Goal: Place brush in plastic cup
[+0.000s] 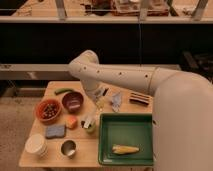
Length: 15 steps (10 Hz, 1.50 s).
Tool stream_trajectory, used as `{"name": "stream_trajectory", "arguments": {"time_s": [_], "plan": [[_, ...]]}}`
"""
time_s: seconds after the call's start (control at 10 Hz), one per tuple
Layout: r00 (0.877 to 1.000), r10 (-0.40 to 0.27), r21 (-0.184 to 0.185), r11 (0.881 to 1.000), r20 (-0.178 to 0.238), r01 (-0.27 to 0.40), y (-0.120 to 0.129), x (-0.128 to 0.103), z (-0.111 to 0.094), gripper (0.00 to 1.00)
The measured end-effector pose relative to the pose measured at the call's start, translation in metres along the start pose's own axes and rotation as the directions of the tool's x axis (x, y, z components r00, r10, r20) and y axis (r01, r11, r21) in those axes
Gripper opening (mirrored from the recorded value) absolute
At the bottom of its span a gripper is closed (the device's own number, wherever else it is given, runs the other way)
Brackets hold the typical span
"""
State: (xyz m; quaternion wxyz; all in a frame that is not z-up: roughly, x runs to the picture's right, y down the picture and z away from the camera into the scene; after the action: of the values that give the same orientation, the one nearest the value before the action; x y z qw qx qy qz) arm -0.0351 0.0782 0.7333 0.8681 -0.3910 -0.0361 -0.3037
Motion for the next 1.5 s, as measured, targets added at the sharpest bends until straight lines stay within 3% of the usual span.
{"name": "stream_trajectory", "arguments": {"time_s": [0.7, 1.5], "plan": [[1.0, 0.011, -0.015, 1.0, -0.004, -0.012, -0.017, 0.004, 0.008, 0.0], [1.0, 0.025, -0.047, 0.999, -0.006, -0.025, -0.018, 0.022, 0.013, 0.0]]}}
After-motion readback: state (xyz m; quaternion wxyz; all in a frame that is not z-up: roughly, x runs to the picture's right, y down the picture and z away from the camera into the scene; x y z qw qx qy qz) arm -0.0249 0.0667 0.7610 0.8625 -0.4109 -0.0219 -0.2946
